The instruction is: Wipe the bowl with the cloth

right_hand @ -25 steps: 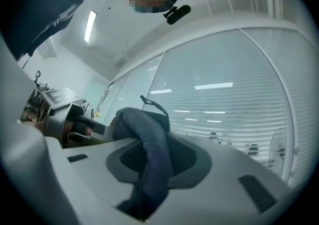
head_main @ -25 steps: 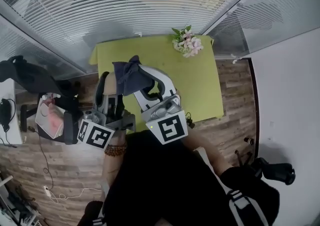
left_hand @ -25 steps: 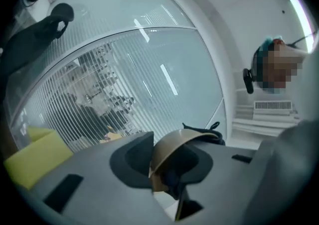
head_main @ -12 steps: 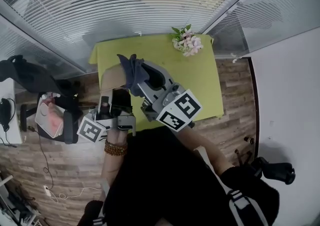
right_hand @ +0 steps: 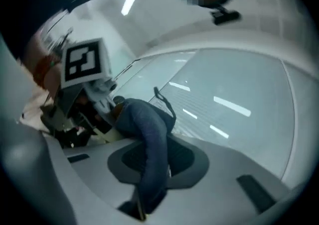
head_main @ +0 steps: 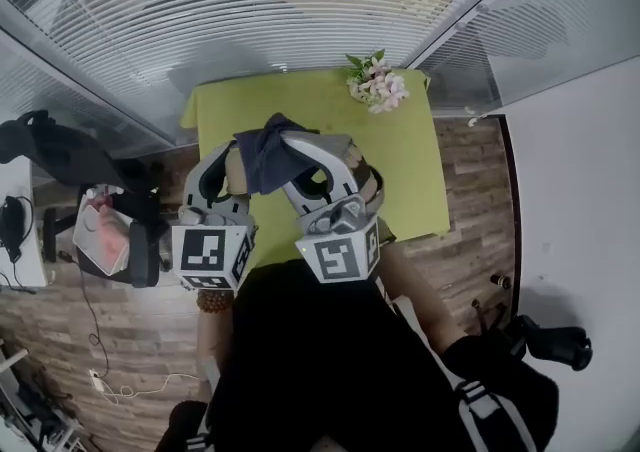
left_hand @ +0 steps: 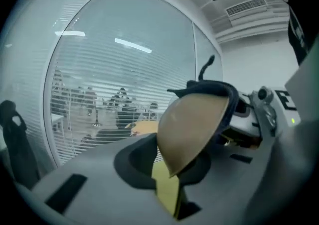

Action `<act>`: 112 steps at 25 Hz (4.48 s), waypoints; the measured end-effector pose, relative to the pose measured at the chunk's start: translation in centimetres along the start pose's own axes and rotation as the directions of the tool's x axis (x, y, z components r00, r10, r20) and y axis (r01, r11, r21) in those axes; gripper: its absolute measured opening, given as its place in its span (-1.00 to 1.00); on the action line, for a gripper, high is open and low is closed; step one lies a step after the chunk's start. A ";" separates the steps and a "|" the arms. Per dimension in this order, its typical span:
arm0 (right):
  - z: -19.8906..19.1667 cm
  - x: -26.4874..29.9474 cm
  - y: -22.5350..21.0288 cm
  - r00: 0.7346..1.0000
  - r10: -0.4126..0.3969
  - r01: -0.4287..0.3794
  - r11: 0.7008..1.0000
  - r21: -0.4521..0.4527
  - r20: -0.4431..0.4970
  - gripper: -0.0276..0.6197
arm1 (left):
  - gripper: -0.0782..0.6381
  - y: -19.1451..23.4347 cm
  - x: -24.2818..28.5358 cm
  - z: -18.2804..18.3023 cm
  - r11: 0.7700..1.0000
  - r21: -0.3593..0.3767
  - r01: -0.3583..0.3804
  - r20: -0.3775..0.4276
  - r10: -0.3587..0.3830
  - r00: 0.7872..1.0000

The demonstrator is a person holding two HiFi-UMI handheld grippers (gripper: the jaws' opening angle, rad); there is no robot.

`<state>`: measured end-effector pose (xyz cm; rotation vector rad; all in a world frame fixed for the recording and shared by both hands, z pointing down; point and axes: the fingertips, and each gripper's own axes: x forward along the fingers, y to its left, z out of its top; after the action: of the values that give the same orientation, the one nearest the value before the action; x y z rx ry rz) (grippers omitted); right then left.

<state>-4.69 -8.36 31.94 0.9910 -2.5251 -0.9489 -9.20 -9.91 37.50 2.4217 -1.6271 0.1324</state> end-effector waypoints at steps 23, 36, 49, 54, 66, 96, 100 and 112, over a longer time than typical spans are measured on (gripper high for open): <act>-0.6 1.0 -2.5 0.982 -0.079 -0.110 0.512 0.852 0.174 -0.64 | -0.60 2.0 -2.2 4.0 0.740 -0.615 0.273 0.414 0.008 0.910; -4.8 0.9 -2.0 0.994 0.045 -0.109 0.471 0.875 0.100 -0.71 | -0.46 -1.5 0.1 1.4 0.773 -0.537 0.336 0.337 -0.169 0.926; -0.6 -1.2 -0.8 0.997 -0.063 0.055 0.981 0.186 0.037 -0.70 | -0.65 -1.2 0.5 0.7 0.965 -0.225 0.135 0.106 -0.113 0.988; -0.7 -0.9 -2.2 0.989 -0.102 0.026 0.836 0.548 0.108 -0.69 | -0.66 -0.7 -0.8 2.4 0.927 -0.341 0.158 0.224 -0.084 0.971; -3.2 0.1 -0.9 0.990 -0.070 -0.084 0.399 0.913 0.122 -0.63 | -0.59 1.2 -1.9 2.4 0.838 -0.507 0.202 0.349 -0.014 0.937; -1.7 -0.8 -1.5 0.988 -0.140 0.064 0.762 0.645 0.068 -0.67 | -0.65 0.1 -1.2 2.4 0.944 -0.312 0.111 0.276 -0.022 0.961; -2.7 -0.6 -0.9 0.992 -0.107 0.014 0.633 0.774 0.069 -0.65 | -0.63 0.8 -1.6 2.2 0.914 -0.386 0.129 0.319 0.001 0.948; -6.0 -0.1 -0.4 0.998 -0.043 0.063 0.613 0.788 -0.046 -0.69 | -0.52 0.2 0.1 0.2 0.903 -0.393 0.172 0.267 -0.067 0.961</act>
<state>-1.72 -11.37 36.20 1.2642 -2.9274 0.2831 -9.32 -10.15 37.32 2.2578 -1.4098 -0.5062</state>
